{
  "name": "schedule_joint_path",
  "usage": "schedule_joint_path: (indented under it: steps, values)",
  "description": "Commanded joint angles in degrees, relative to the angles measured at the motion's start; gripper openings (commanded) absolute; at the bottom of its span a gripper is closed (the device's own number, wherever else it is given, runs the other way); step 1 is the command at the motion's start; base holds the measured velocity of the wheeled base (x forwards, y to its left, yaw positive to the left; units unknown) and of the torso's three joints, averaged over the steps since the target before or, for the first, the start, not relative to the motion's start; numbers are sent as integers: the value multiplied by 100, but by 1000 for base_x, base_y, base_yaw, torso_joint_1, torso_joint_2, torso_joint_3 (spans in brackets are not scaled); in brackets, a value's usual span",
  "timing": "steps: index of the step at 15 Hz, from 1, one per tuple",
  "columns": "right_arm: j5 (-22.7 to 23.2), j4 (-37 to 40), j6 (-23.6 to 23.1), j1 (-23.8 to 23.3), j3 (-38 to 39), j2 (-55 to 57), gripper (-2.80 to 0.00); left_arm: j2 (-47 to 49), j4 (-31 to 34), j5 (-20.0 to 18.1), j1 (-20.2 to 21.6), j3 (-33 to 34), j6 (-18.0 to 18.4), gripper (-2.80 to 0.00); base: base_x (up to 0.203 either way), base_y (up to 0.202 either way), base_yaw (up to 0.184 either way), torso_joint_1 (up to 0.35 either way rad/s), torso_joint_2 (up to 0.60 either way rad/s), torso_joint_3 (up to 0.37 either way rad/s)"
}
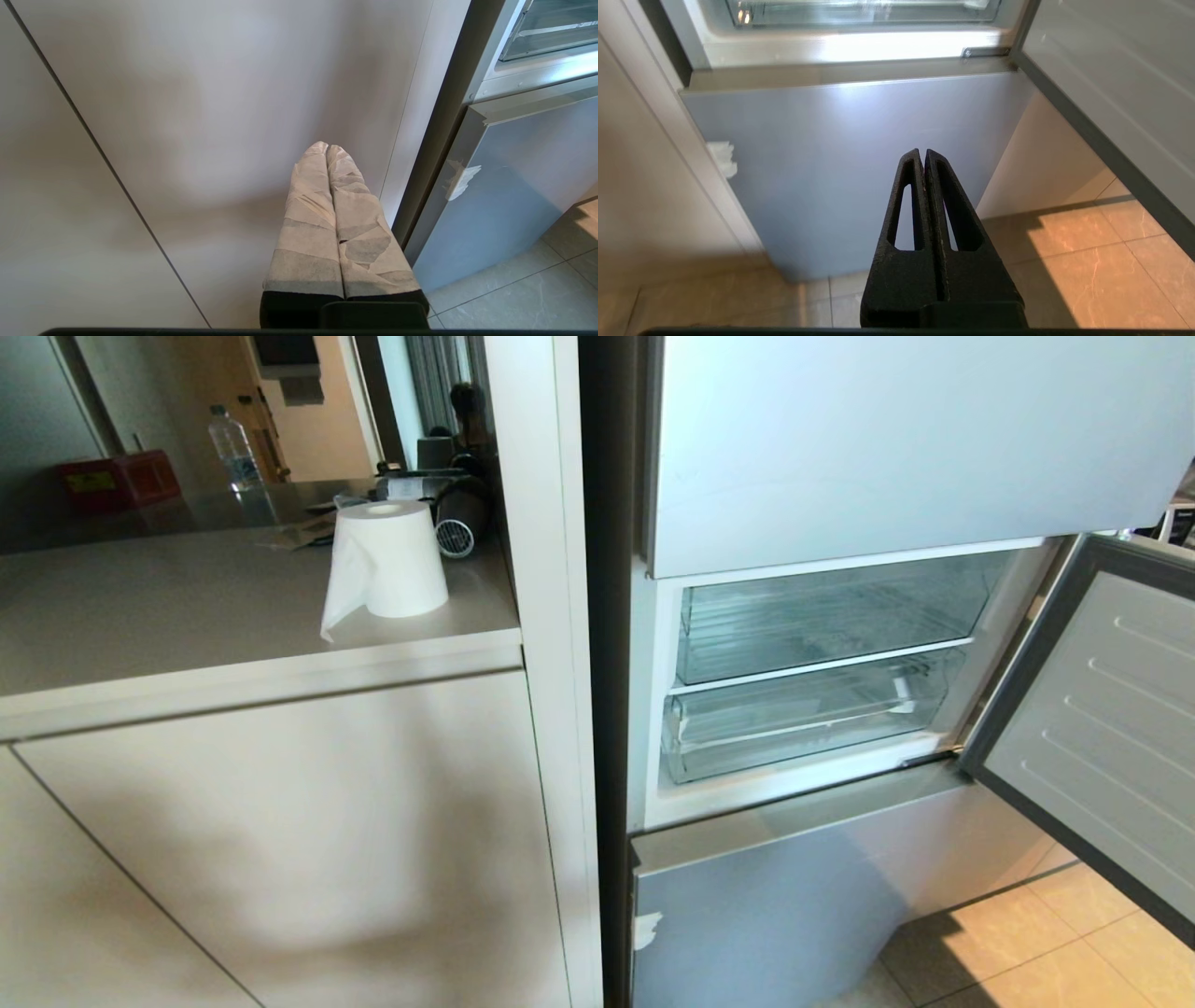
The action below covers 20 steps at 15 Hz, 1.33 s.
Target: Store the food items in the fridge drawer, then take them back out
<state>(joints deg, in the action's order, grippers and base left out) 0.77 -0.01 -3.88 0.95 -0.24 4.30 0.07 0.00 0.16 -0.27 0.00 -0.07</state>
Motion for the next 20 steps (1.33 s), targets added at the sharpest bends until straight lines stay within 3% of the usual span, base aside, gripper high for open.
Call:
schedule_joint_path:
  steps: [1,11,20]
  values:
    - [2,10,26,-51,24,-430,-280,1,0,2,0,0,-1,-280,0,0,0,0,0,0]
    - [11,10,-31,-51,24,-430,-280,1,0,2,0,0,-1,-280,-1,0,-7,1,0,0]
    - [-6,-8,85,-51,24,-430,-280,1,0,2,0,0,-1,-280,-2,6,-172,4,1,3]
